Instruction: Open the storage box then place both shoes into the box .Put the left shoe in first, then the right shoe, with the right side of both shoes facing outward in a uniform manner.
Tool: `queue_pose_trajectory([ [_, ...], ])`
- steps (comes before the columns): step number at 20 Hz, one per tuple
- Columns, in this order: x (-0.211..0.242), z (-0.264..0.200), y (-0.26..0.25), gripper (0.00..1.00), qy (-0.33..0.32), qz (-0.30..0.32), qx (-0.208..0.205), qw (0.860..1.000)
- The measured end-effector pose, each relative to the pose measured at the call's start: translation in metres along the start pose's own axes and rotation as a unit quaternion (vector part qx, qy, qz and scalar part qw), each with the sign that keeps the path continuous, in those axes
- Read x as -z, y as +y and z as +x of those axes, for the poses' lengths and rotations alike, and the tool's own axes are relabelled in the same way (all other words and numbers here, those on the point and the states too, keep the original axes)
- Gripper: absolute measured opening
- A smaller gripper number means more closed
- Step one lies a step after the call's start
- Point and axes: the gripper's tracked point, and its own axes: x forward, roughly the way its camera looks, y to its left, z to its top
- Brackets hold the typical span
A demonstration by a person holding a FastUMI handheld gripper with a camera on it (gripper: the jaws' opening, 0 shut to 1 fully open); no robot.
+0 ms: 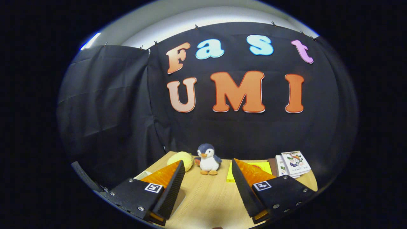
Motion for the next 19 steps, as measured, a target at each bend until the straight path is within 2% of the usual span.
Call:
queue_pose_trajectory([
  [7,-0.048,-0.025,-0.054,0.97,-0.083,-0.01,0.046,0.995],
  [19,-0.103,-0.055,-0.078,0.97,-0.197,-0.035,0.074,0.977],
])
